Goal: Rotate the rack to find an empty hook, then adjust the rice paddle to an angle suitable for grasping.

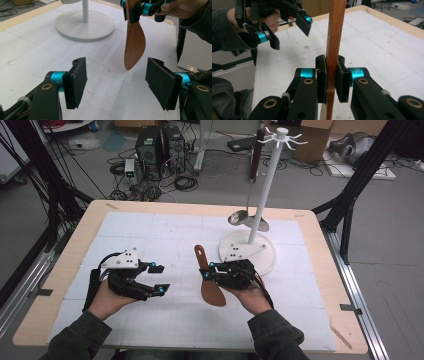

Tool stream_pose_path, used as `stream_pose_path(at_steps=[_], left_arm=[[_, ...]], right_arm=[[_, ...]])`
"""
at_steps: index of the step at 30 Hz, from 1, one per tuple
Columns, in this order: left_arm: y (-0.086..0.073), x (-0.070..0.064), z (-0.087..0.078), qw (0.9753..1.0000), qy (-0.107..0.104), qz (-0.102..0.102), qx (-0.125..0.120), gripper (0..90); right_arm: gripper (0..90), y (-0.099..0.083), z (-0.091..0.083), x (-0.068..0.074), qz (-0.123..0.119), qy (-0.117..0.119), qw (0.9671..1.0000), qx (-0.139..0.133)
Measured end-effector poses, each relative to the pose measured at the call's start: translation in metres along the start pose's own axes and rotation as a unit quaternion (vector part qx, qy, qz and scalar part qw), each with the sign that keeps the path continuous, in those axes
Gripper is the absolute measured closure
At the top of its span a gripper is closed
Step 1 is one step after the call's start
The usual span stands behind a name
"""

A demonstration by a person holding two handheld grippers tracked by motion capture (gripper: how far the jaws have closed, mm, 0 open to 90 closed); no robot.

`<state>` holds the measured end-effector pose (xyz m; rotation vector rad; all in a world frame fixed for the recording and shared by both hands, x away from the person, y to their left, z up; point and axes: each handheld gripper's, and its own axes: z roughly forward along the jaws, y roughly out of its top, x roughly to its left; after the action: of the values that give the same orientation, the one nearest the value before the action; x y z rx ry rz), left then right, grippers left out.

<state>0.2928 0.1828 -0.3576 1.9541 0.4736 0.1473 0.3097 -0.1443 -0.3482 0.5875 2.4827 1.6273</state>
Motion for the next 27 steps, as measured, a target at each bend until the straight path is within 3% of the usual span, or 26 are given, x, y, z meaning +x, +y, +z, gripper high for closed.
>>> stream_pose_path(at_steps=[15, 27], left_arm=[[-0.015, 0.006, -0.016, 0.9994, 0.03, -0.013, -0.003, 24.4], [-0.02, 0.009, -0.021, 0.999, 0.04, -0.019, -0.003, 21.1]], right_arm=[[82.3, -0.009, -0.015, -0.015, 0.019, -0.02, 0.9996, -0.007], [82.3, -0.014, -0.029, -0.023, 0.037, -0.034, 0.9985, -0.022]])
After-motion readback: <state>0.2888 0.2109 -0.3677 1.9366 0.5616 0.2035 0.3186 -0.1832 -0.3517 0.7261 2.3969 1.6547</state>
